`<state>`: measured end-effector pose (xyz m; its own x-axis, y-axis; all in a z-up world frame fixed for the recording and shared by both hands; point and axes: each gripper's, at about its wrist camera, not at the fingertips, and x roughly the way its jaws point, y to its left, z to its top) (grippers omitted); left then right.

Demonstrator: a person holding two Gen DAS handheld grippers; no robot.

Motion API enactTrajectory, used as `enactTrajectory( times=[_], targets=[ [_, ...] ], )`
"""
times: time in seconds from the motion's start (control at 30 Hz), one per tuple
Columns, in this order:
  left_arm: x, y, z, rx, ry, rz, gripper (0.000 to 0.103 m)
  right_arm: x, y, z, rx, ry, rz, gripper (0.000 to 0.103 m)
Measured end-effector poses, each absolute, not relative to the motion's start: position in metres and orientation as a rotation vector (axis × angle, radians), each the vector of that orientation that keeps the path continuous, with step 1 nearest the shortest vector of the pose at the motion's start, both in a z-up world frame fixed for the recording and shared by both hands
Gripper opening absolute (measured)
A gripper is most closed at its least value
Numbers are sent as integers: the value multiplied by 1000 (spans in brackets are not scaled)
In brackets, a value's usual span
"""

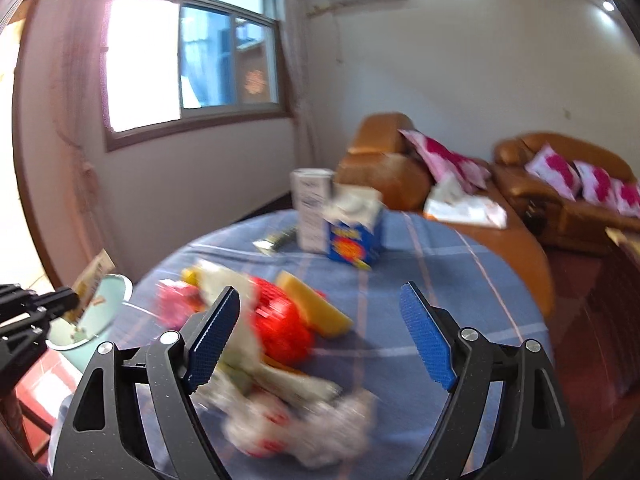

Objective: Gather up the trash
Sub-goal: 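Grasp the white paper wrapper with the left tool while the right tool grasps a yellow bag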

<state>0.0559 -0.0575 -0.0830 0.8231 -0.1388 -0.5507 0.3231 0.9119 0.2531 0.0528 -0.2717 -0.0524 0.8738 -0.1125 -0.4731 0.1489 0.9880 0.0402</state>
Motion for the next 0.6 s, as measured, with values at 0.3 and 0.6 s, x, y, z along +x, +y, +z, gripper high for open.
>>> enactTrajectory(
  times=[0.3,0.6],
  targets=[
    [75,-15,-98,314,616,-182,4,95,-241,-59,-57,594,-62,38],
    [82,-6,-95,292,613,-171,4,79,-258,-69,34,651,-21,10]
  ],
)
